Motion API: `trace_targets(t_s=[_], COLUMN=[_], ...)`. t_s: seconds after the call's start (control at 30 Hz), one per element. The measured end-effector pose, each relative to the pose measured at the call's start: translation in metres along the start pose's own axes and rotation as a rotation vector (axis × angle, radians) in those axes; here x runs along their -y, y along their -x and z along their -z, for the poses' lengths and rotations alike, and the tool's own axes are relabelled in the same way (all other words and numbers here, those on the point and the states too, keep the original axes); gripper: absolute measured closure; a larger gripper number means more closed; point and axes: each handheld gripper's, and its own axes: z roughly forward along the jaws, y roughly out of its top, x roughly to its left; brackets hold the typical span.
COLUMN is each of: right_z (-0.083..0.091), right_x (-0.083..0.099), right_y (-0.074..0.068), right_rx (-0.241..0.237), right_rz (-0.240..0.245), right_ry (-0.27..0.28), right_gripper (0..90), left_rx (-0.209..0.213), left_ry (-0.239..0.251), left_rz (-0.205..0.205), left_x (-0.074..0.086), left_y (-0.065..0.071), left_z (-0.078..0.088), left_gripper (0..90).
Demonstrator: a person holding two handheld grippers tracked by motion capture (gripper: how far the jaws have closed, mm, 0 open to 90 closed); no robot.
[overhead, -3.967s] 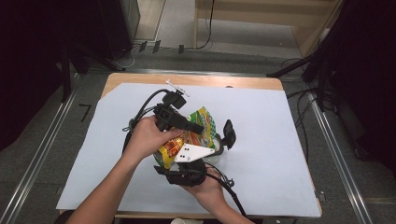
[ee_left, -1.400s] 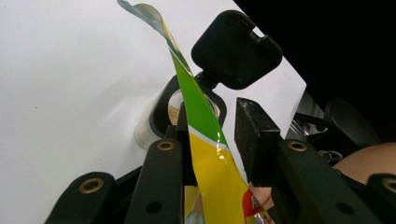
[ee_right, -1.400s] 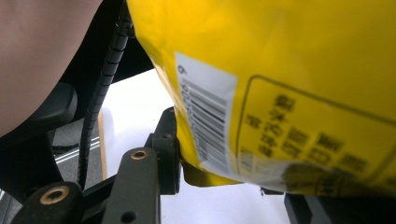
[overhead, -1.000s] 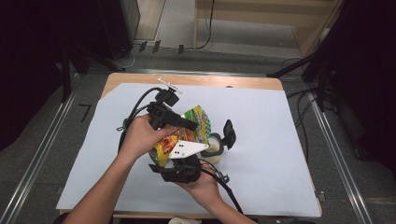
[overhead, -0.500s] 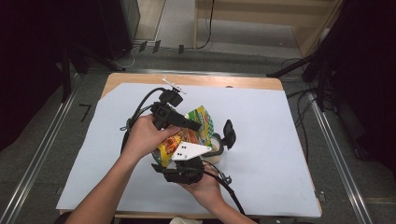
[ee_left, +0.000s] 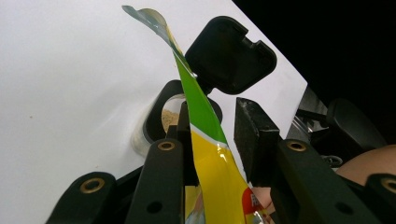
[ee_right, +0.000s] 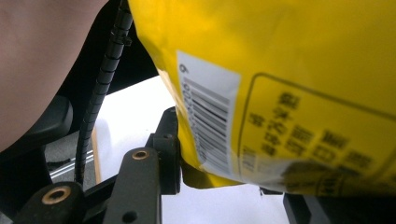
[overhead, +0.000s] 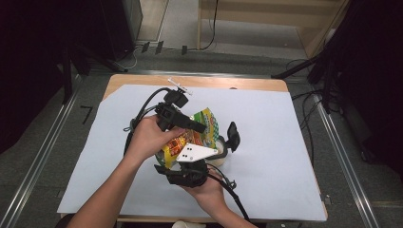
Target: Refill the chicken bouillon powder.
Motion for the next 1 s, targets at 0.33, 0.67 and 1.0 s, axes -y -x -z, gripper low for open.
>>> trace_targets(t_s=[0.33, 0.67, 1.0], right_z=[0.0018, 0.0006, 0.0009], right_x=[0.0006, 0.002, 0.0023], right_y=[0.0033, 0.0053, 0.0059], right_rx=[-0.022, -0.026, -0.025], right_rz=[-0.03, -0.043, -0.039], right_ry=[-0.005, -0.017, -0.019], right_gripper=[61.4, 61.4, 61.4], left_rx=[-0.017, -0.012, -0.016], left_ry=[-0.019, -0.027, -0.028], left_rz=[0.004, 0.012, 0.007], left_x=[-0.0026, -0.0024, -0.0026], left_y=[0.0013, -0.0021, -0.0015], left_z=[-0.0051, -0.0085, -0.009], left_gripper=[72.5, 72.3, 72.4])
